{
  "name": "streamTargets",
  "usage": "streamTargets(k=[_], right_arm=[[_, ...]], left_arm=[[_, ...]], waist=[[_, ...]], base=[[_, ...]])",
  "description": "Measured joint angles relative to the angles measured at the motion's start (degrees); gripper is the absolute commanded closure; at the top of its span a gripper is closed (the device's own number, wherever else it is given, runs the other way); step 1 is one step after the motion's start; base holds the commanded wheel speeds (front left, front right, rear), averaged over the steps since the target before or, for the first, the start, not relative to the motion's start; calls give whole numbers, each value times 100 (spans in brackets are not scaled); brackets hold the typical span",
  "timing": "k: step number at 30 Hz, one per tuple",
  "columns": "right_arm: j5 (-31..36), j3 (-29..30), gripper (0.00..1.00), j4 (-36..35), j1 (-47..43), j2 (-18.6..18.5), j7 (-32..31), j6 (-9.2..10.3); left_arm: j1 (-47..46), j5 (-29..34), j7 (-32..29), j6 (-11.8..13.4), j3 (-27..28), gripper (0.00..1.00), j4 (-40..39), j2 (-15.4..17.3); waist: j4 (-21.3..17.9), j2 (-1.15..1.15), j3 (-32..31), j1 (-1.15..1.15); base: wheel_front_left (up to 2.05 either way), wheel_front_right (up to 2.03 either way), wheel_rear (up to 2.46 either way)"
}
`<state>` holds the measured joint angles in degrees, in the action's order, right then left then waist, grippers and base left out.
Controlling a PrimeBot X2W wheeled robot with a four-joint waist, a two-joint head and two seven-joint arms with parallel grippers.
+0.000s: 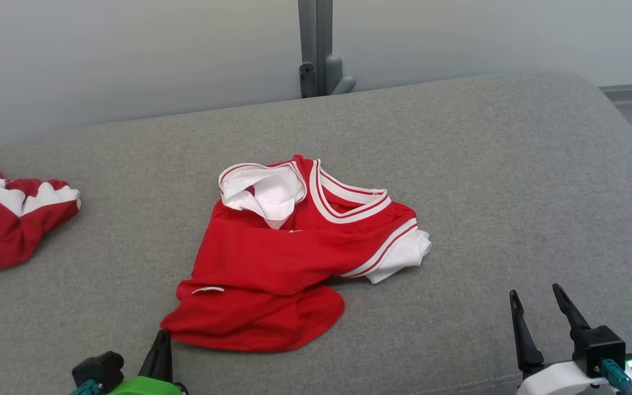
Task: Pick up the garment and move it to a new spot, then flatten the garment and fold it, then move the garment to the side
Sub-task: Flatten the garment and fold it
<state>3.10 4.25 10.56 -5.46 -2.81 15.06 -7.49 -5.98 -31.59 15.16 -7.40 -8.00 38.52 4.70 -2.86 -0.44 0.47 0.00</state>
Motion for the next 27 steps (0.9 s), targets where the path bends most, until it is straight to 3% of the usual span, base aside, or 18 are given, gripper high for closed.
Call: streamTargets(k=[11, 21, 22, 23, 27], right_arm=[[-9, -30, 0, 9, -21, 0, 0, -1], [-33, -123, 0, 45, -12, 1, 0, -1], [-33, -120, 0, 49, -12, 0, 0, -1], [-33, -120, 0, 53, -13, 0, 0, 0], [-32, -141, 0, 55, -13, 2, 0, -1]], left_arm=[[185, 214, -1, 302, 501, 100, -463, 580], [123, 254, -1, 361, 514, 100, 260, 657], [116, 250, -1, 361, 554, 32, 272, 636], [115, 236, -1, 361, 603, 0, 279, 604], [185, 170, -1, 396, 813, 0, 214, 523]], waist=[[344, 0, -79, 0], [358, 0, -38, 0], [343, 0, -34, 0], [329, 0, -32, 0], [233, 0, -24, 0]], base=[[0, 0, 0], [0, 0, 0], [0, 0, 0], [0, 0, 0], [0, 0, 0]])
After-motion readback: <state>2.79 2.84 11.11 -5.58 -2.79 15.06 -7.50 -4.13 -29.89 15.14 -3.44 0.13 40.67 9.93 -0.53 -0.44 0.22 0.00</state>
